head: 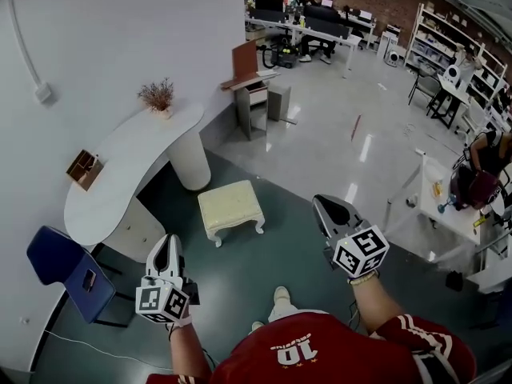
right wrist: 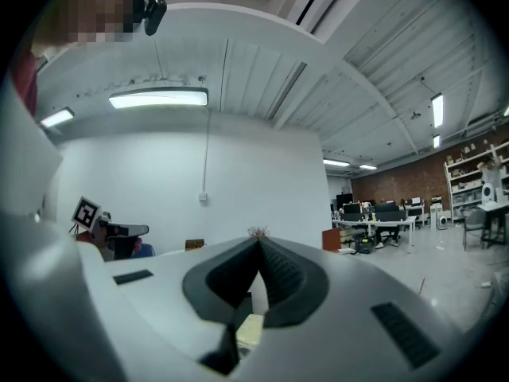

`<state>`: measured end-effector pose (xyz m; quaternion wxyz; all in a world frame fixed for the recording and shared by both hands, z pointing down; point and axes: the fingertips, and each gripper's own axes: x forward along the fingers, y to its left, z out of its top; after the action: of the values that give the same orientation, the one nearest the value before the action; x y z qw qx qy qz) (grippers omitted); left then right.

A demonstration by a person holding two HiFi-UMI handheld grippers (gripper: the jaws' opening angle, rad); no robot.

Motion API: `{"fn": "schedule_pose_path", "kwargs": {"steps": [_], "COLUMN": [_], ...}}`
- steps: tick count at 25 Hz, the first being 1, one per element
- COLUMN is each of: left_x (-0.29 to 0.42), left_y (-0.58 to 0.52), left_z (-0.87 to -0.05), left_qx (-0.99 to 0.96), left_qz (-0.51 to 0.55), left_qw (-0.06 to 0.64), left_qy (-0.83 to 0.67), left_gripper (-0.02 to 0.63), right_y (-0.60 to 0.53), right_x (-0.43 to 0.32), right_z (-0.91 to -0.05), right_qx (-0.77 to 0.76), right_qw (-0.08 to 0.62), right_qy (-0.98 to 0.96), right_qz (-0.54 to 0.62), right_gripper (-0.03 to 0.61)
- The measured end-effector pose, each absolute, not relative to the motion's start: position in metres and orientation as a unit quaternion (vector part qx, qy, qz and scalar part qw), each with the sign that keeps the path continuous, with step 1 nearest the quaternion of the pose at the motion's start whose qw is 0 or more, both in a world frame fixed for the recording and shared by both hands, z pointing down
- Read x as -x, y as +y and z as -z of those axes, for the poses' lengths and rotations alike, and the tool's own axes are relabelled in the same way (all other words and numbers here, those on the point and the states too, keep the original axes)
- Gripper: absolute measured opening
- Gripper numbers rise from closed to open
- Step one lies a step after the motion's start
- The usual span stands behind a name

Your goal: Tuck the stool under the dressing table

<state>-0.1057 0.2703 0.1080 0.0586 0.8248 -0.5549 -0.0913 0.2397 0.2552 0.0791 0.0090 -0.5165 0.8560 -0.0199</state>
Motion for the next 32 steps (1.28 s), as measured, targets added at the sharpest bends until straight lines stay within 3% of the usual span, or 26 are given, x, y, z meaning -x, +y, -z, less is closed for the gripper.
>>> {"fn": "schedule_pose_path", "kwargs": {"steps": [7,12,23,24,26,30,32], "left_x": [0.053,0.033,0.088,0.092,0.096,0.104,0.107], "left_y": [0.211,0.183,0.136,0.131,0.120,0.096,0.086], "left_z": [-0.086,-0.073,-0.066,-0.063,-0.061,-0.063,-0.061], "left_qx": [-0.832,-0.831,-0.801,-0.803,-0.811,-0.832,-0.838], "left_qz": [0.062,0.081,0.069,0.078,0.087,0.065,0.058], "left_qw": [0.019,0.027,0.025,0.031,0.036,0.008,-0.008], "left_qy": [-0.550,-0.550,-0.594,-0.590,-0.577,-0.551,-0.542], "left_gripper": [0.003,0.003,0.003,0.012,0.151,0.390,0.469], "right_y": [0.186,0.142,0.064,0.059,0.052,0.040,0.035], "right_x": [-0.285,-0.306,-0.264,-0.256,-0.237,-0.193,-0.173], "right_z": [-0.061,-0.066,-0.066,-0.063,-0.056,-0.044,-0.040], "right_qx": [0.508,0.505,0.488,0.485,0.471,0.433,0.422], "right_qw": [0.046,0.062,0.070,0.070,0.067,0.057,0.049], "right_qy": [0.860,0.861,0.869,0.871,0.879,0.899,0.905], "right_qz": [0.014,0.025,0.039,0.039,0.032,0.011,-0.002], "right_gripper": [0.005,0.005,0.005,0.004,-0.003,0.313,0.436]}}
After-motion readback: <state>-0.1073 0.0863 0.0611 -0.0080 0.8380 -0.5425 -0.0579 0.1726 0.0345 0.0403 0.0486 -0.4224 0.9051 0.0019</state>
